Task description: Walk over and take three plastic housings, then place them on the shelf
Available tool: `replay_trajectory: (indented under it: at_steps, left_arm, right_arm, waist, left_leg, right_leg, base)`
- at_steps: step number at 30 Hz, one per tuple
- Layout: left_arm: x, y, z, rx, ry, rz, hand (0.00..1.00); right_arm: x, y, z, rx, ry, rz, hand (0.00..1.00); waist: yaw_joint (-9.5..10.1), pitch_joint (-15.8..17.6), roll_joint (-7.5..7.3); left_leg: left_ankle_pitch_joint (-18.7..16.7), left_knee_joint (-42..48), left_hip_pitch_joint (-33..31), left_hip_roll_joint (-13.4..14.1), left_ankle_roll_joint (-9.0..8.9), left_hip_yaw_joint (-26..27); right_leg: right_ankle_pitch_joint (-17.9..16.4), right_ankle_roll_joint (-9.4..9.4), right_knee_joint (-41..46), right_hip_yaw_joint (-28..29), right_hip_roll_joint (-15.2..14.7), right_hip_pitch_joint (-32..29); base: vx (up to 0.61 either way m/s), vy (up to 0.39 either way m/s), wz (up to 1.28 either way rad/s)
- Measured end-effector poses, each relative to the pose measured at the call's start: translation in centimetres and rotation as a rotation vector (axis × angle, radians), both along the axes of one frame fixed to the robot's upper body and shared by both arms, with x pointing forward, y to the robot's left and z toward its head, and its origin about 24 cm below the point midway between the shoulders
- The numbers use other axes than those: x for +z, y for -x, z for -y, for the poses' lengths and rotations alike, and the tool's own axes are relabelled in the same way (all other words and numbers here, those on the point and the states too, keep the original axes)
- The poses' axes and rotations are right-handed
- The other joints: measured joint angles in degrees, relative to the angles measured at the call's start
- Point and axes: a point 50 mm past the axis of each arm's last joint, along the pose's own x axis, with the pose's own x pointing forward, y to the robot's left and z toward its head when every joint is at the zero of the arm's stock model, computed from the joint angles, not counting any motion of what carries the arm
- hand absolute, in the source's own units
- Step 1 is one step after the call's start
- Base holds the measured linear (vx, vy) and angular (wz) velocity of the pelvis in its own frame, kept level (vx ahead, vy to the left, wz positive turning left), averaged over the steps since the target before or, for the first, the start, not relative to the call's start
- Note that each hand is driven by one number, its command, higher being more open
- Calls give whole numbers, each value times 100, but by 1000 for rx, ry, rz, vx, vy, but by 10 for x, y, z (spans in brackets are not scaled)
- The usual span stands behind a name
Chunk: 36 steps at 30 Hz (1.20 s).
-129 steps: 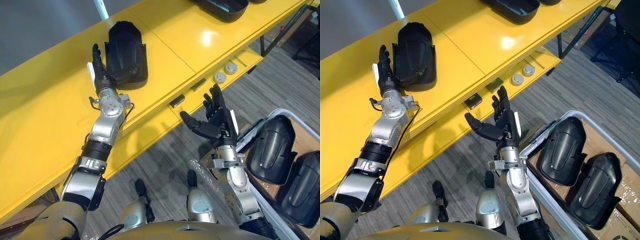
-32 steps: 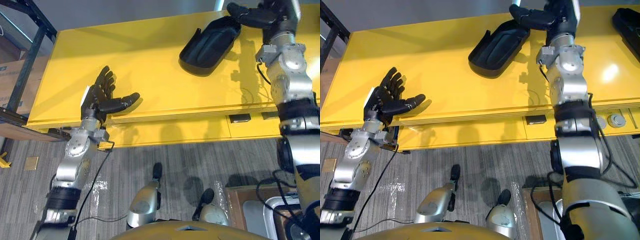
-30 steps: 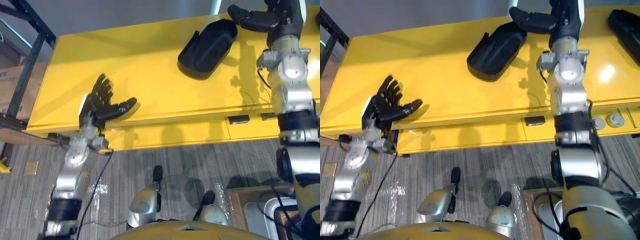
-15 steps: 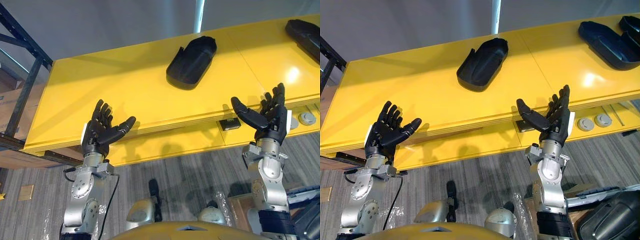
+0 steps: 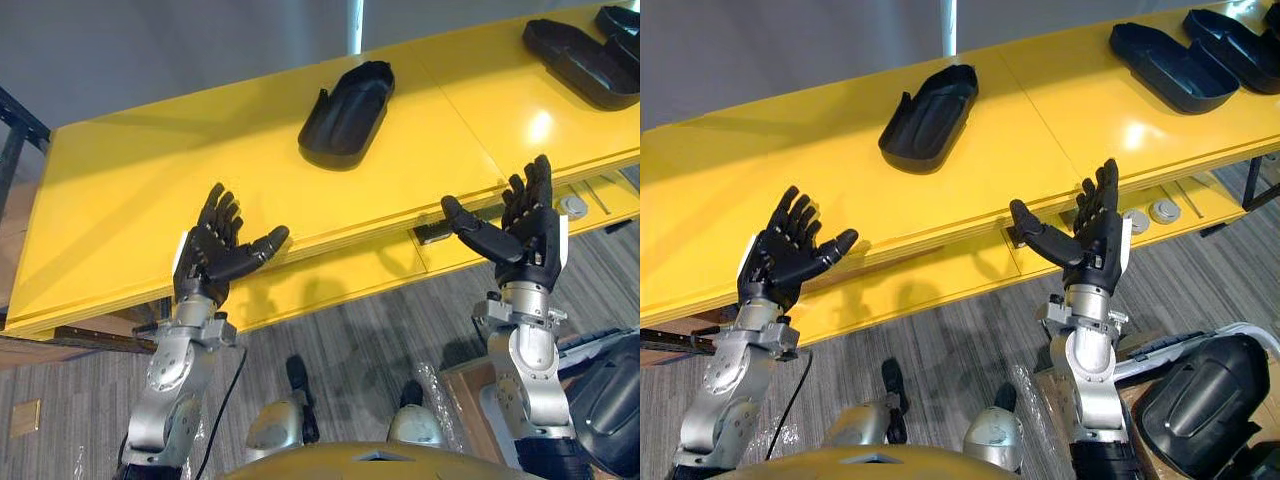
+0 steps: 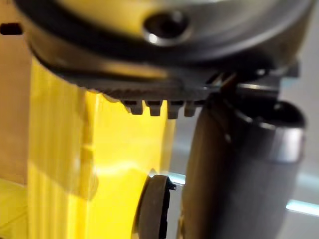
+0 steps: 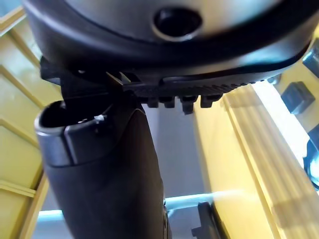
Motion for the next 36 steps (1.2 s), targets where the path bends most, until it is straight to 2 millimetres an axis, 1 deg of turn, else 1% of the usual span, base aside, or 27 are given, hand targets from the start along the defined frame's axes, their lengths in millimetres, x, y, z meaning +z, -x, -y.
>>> replay_trajectory:
  at_steps: [2, 3, 4, 7, 8, 9, 10, 11, 14, 16, 19, 21, 24, 27, 29, 34, 36]
  left_arm:
    - [7, -9, 1, 12, 1, 29, 100]
    - [11, -15, 2, 24, 0, 42, 100]
    - [14, -20, 1, 42, -30, 51, 100]
    - [17, -33, -2, 90, -97, 45, 100]
    - [16, -41, -4, 121, -122, 35, 100]
    - [14, -48, -7, 152, -133, 19, 100]
    - [13, -51, -9, 171, -143, 8, 100]
    - [10, -57, -14, 218, -182, -14, 100]
    - [17, -71, -28, 316, -232, -12, 100]
    - [24, -84, -40, 370, -241, -15, 100]
    - [35, -98, -46, 364, -246, -3, 100]
    - [36, -105, -49, 345, -234, -14, 100]
    - [41, -113, -60, 328, -304, -25, 100]
    - [49, -121, -69, 300, -355, -34, 100]
    - [50, -123, -76, 296, -353, -35, 100]
    - [51, -129, -80, 284, -361, -40, 100]
    - [50, -129, -81, 280, -361, -39, 100]
  right_arm:
    - [3, -2, -1, 9, 1, 13, 100]
    - [4, -4, -3, 22, 3, 19, 100]
    - [4, -4, -5, 37, 4, 19, 100]
    - [2, -5, -9, 91, -40, 16, 100]
    - [1, -5, -11, 112, -43, 12, 100]
    - [1, -5, -12, 130, -36, 10, 100]
    - [0, -5, -12, 139, -34, 9, 100]
    - [0, -5, -14, 158, -29, 10, 100]
    - [0, -5, -15, 184, -23, 9, 100]
    - [-2, -7, -15, 204, -23, 2, 100]
    - [0, -9, -14, 211, -40, 9, 100]
    - [1, -10, -15, 219, -35, 14, 100]
    - [10, -15, -16, 263, 3, 38, 100]
    - [15, -18, -15, 295, 7, 48, 100]
    - [17, -20, -18, 321, 11, 54, 100]
    - [16, -20, -20, 350, 18, 54, 100]
    - [16, -20, -21, 352, 19, 55, 100]
  waist:
    - [-11, 0, 0]
    - [-46, 1, 2]
    - [-121, 1, 2]
    - [-150, 4, 7]
    - [-172, 8, 16]
    - [-219, 11, 19]
    - [-262, 11, 19]
    - [-320, 11, 19]
    - [-373, 18, 32]
    - [-451, 32, 34]
    - [-470, 137, 44]
    - [-523, 162, 47]
    - [-601, 202, 63]
    - [-592, 238, 47]
    - [-598, 249, 28]
    - [-593, 252, 23]
    - [-596, 254, 20]
  left_leg:
    - [22, 10, -7, 27, -11, 31]
    - [21, 11, -12, 27, -12, 54]
    - [20, 11, -23, 22, -13, 57]
    - [6, 7, -28, 27, -30, 179]
    - [1, -3, -35, 30, -36, 231]
    - [-2, -4, -44, 35, -39, 271]
    - [-3, -4, -46, 36, -41, 281]
    - [-8, -5, -47, 39, -45, 316]
    - [-9, -4, -58, 61, -46, 426]
    - [-9, -4, -66, 64, -46, 483]
    - [-11, -3, -68, 71, -44, 581]
    - [-11, 1, -70, 71, -44, 622]
    - [-25, -3, -64, 74, -47, 709]
    - [-32, -4, -60, 97, -53, 787]
    - [-32, -4, -59, 140, -53, 844]
    - [-28, -5, -46, 167, -49, 857]
    - [-49, -6, -41, 167, -78, 876]
  right_leg:
    - [11, -19, 14, 38, 24, -42]
    - [11, -19, 14, 62, 24, -65]
    - [11, -19, 14, 68, 20, -77]
    - [12, -17, 26, 212, 16, -182]
    - [13, -15, 27, 270, 16, -228]
    - [15, -14, 32, 316, 17, -266]
    - [14, -16, 32, 331, 17, -278]
    - [7, -32, 39, 369, 17, -313]
    - [38, -54, 48, 504, 35, -409]
    - [42, -55, 80, 560, 34, -466]
    - [44, -54, 143, 683, 33, -573]
    - [51, -52, 147, 727, 33, -608]
    - [80, -23, 166, 834, 33, -677]
    - [94, -45, 166, 913, 51, -724]
    - [117, -65, 150, 979, 69, -755]
    - [128, -85, 146, 992, 95, -751]
    - [138, -89, 135, 1010, 95, -753]
  base:
    - [16, -31, -9]
    - [14, -12, -7]
    - [12, -5, -5]
    - [-7, 11, -20]
    - [-14, 4, -24]
    - [-21, 5, -19]
    - [-22, 5, -15]
    - [-18, 4, -16]
    - [-13, -3, -20]
    - [-13, -6, -12]
    - [-9, -4, -17]
    - [0, -9, -12]
    - [7, -8, -14]
    - [-3, -11, -11]
    - [9, -26, -15]
    - [1, -6, -2]
    - [-7, -6, -4]
